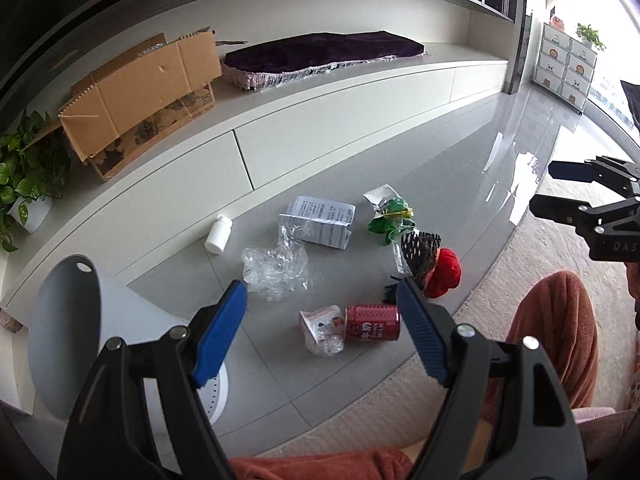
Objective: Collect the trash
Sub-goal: 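Move both open tools back toward the remaining trash, then grasp the dark brush with the left tool while the right tool grasps the red cloth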
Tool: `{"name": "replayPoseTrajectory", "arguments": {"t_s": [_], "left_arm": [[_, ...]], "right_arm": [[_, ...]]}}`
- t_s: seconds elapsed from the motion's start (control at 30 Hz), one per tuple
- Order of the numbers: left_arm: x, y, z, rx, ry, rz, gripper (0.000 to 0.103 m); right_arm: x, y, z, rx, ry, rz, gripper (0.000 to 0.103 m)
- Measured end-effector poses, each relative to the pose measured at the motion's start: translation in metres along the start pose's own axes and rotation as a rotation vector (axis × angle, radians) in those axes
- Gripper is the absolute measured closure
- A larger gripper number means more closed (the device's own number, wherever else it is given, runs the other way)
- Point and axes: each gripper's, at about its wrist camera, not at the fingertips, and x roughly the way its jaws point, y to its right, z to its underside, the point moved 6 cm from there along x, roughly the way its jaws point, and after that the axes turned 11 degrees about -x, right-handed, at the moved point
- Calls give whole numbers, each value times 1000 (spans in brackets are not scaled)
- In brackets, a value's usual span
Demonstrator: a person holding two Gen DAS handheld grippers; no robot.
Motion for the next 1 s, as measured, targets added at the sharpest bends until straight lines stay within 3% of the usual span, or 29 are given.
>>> {"name": "replayPoseTrajectory", "arguments": {"t_s": [0.43, 0.7, 1.0], "left_arm": [[99, 75, 32, 37, -137, 78, 26], [173, 116, 48, 113, -197, 139, 26], [249, 134, 54, 131, -283, 188, 26]], "right_arm": [[83, 45, 81, 109, -121, 8, 29], [147, 51, 104, 132, -222, -11, 29], [195, 62, 120, 213, -326, -79, 29]]}}
